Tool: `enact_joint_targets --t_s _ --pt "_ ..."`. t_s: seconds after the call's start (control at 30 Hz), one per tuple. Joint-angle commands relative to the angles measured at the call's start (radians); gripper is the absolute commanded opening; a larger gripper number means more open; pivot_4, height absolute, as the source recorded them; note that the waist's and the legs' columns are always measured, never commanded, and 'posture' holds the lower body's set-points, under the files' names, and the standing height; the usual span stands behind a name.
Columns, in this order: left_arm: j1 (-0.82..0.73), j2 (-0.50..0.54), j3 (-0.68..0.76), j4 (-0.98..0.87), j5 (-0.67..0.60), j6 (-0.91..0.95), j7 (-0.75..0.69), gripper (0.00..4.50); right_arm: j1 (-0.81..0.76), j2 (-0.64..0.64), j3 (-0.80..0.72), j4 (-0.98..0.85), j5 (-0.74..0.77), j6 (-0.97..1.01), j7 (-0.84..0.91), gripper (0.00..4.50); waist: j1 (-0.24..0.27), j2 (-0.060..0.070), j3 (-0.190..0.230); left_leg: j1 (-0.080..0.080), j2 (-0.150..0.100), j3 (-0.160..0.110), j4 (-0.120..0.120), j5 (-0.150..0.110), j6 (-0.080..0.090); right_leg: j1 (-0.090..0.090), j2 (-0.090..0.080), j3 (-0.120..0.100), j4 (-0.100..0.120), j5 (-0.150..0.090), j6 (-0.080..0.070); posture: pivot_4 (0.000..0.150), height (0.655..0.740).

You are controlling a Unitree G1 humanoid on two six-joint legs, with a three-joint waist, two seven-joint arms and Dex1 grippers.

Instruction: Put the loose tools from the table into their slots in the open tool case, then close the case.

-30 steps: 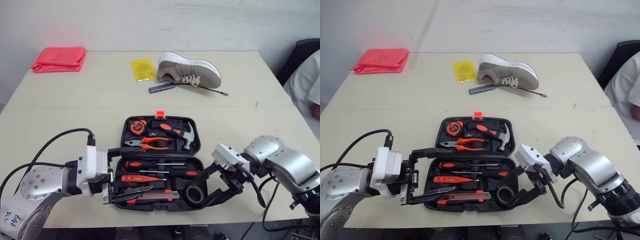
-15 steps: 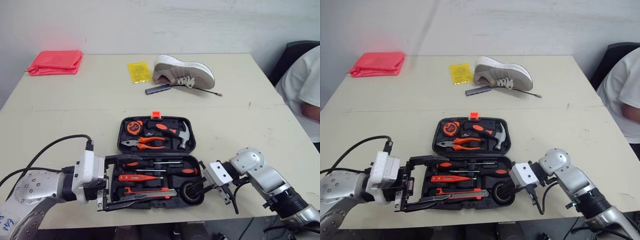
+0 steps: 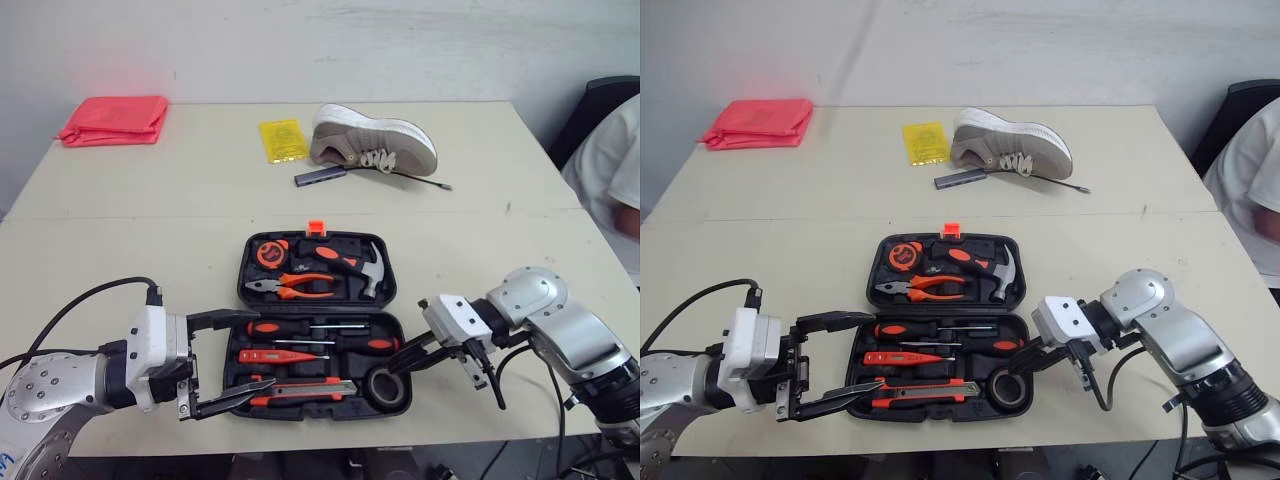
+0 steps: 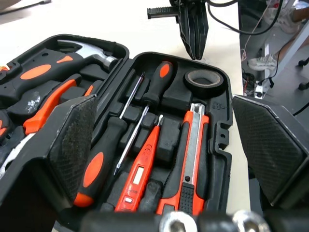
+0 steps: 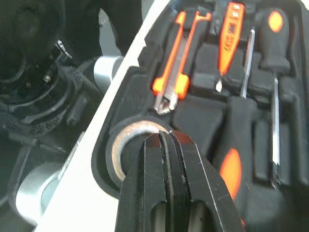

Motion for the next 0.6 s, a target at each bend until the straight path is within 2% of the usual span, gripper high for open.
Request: enact_joint_targets --t_s 0.03,0.2,0.43,0.6 --pt "-0.012 -0.010 -0.018 -0.009 0.007 -0.019 -0.002 4.50 0.035 0.012 0.000 -0.061 0.045 0.037 0.018 0.09 0.002 0.000 0.000 0.000 0.000 0.000 0.000 0.000 0.000 0.000 0.000 0.000 0.000 0.000 0.000 0.150 0.7400" --pt "-0.015 -0.011 -0.020 -0.008 0.007 -0.019 -0.007 4.50 0.080 0.038 0.054 -0.062 -0.007 0.026 0.004 0.09 0.004 0.000 0.000 0.000 0.000 0.000 0.000 -0.001 0.001 0.000 0.000 0.000 -0.001 0.000 0.000 0.150 0.7400" --pt "0.001 -0.005 -0.005 -0.012 0.001 -0.015 -0.018 4.50 0.135 0.060 0.149 0.097 -0.220 -0.168 -0.013 0.09 0.004 0.000 0.000 0.001 -0.001 0.001 0.001 0.000 0.001 0.001 0.000 0.000 0.000 -0.001 -0.002 0.150 0.7400" --pt "0.037 -0.005 0.038 -0.009 0.001 -0.020 -0.031 4.50 0.144 0.050 0.119 0.108 -0.191 -0.206 -0.008 0.09 0.003 -0.003 -0.002 0.002 -0.001 0.001 0.001 0.000 0.001 0.002 0.000 0.000 0.000 -0.002 -0.003 0.150 0.7400"
